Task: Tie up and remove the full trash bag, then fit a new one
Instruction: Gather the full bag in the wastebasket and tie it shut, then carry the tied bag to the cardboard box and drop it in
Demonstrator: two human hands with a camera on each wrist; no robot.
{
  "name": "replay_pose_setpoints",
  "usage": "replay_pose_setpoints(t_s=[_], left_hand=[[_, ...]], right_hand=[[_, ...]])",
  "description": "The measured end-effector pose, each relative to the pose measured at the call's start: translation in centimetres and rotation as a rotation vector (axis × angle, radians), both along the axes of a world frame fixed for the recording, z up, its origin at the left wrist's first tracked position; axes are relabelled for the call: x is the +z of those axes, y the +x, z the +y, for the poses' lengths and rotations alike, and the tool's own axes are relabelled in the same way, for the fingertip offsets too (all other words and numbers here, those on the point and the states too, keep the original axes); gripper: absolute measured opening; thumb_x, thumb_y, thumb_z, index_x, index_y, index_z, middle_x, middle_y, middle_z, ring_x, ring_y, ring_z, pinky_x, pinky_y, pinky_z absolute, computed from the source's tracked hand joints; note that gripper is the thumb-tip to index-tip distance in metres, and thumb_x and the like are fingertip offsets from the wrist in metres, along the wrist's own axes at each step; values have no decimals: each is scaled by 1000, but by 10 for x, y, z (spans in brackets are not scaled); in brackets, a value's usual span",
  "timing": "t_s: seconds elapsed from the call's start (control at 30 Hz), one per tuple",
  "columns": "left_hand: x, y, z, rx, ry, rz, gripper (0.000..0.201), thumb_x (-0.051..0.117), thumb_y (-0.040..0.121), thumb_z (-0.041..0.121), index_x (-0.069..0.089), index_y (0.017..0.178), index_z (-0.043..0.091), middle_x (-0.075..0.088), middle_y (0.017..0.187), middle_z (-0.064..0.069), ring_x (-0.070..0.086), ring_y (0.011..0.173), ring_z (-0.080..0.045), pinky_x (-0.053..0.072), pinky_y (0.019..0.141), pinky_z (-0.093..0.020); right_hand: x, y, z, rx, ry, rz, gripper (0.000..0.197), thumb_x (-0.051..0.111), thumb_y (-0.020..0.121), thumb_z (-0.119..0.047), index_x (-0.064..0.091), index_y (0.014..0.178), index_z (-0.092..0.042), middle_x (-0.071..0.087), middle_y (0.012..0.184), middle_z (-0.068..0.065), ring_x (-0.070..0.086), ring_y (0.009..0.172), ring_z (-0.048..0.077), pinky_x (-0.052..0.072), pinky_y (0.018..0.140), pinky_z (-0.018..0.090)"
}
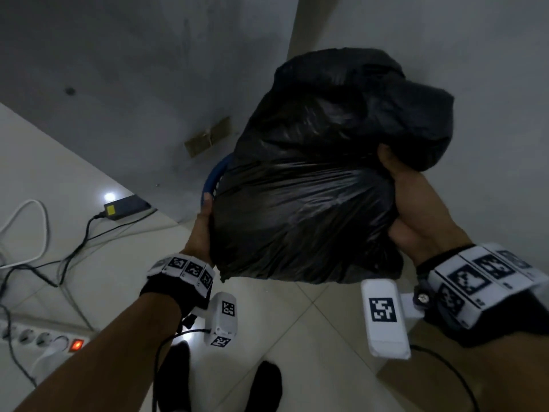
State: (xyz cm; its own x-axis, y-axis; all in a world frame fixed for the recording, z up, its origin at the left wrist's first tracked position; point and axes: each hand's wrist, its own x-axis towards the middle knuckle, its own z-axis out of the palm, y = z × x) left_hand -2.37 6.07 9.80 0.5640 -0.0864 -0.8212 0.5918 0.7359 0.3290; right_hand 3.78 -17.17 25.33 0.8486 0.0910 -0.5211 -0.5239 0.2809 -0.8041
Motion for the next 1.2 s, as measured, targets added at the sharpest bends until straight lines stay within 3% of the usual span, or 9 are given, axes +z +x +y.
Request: replay_pose_setpoints(t_s=[0.13,0.33,0.5,0.67,0.77,0.87,0.93,1.0,1.2], left_hand=[[30,-13,2,-71,-62,-60,80,44,78,78,55,135,23,58,135,-10,51,126,-35,30,112,-51],[107,-32,11,-44,-112,-106,69,39,84,73,67,121,22,62,130,-8,58,119,-29,35,107,-44],[201,-70,19,-54,-95,-170,68,30,90,69,80,92,22,73,108,-6,72,92,-26,59,68,-36],[315,-119,37,-45,-7,-273,64,31,96,55,81,71,23,76,87,-5,73,72,-18,56,52,-27],[379,-160,59,13,46,-293,43,53,81,53,79,93,21,71,110,-12,71,93,-23,58,75,-34],[411,-202,82,136,64,-335,66,59,81,52,54,136,16,55,138,-9,43,134,-28,28,115,-43],[439,-223,94,214,122,-381,69,65,82,52,49,138,17,53,140,-7,41,135,-27,24,116,-42],[463,-242,107,225,152,-382,52,51,91,52,57,131,18,61,131,-7,54,121,-24,37,104,-39],[470,-311,168,299,217,-306,66,39,91,64,55,135,16,57,135,-11,51,127,-30,28,114,-47]], right_hand=[[32,-18,-2,6,16,-10,30,52,90,-31,66,111,-15,73,110,1,70,101,16,57,87,27],[90,-43,6,23,-78,-69,55,63,79,-36,59,129,-14,67,124,3,64,115,20,48,102,37],[161,-70,16,39,-203,-127,52,68,74,-44,63,121,-22,70,118,-2,68,106,15,52,95,35],[243,-109,31,93,-318,-177,39,69,68,-55,67,101,-34,71,103,-12,67,102,15,51,95,36],[292,-142,47,206,-333,-221,49,58,75,-55,60,118,-30,66,114,-9,62,105,16,49,94,35],[329,-173,66,396,-263,-266,50,60,78,-51,58,125,-35,66,121,-14,66,103,7,54,81,23],[350,-189,83,471,-189,-282,39,65,82,-39,60,120,-36,70,114,-16,69,99,3,55,72,15],[364,-202,99,516,-128,-263,38,66,86,-33,61,124,-30,71,114,-10,70,100,9,57,72,20],[402,-218,166,449,-80,-254,69,76,72,-43,56,134,-20,66,126,1,66,108,23,52,95,41]])
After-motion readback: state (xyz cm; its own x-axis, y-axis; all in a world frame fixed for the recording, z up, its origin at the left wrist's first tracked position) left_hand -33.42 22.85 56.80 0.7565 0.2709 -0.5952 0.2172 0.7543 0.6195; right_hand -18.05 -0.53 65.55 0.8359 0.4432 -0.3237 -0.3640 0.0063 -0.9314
